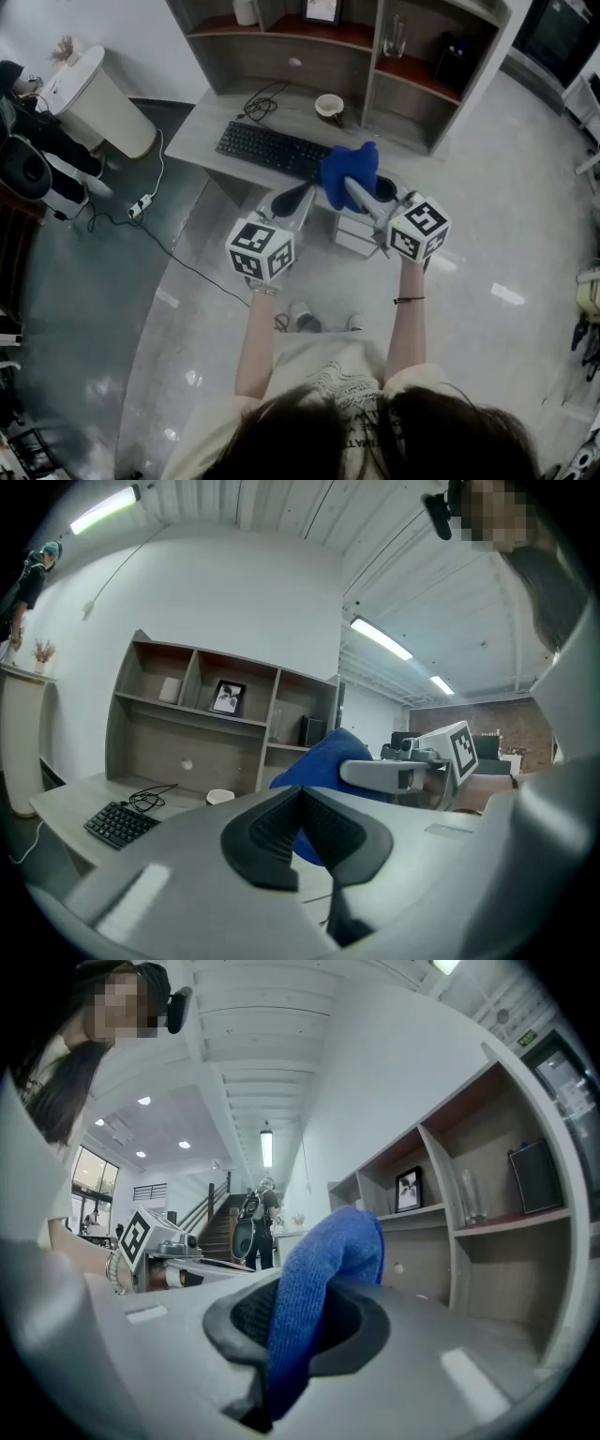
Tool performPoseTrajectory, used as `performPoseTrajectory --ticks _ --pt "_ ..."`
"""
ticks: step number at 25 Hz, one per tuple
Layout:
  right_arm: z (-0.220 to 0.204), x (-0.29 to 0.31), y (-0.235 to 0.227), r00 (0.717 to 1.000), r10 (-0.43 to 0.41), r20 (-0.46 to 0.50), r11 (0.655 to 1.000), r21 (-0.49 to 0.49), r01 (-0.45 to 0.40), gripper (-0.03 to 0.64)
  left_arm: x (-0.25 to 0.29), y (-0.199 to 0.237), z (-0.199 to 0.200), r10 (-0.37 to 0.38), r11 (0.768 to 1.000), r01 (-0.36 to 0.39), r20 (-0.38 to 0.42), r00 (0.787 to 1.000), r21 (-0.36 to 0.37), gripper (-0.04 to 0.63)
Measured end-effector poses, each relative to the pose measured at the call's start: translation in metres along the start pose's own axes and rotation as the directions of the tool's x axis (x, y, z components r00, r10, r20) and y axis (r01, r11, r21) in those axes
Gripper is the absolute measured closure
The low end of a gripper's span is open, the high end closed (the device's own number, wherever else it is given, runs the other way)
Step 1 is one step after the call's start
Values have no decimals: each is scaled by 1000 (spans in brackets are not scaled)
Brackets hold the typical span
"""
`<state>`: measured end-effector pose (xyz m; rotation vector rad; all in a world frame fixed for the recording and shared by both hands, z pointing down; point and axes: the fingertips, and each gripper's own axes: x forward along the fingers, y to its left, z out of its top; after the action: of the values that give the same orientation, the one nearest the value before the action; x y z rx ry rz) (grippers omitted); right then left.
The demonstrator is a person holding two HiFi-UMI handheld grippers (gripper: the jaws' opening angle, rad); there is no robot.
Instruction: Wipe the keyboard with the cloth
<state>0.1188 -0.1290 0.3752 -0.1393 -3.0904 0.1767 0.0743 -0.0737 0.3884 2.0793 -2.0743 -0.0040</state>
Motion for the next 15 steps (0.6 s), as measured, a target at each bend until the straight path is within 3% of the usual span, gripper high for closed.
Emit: performPoseTrajectory --ticks 15 --pt "-13 41 15 991 -136 1 991 -2 136 558 -20 46 -14 -121 993 121 -42 992 -4 591"
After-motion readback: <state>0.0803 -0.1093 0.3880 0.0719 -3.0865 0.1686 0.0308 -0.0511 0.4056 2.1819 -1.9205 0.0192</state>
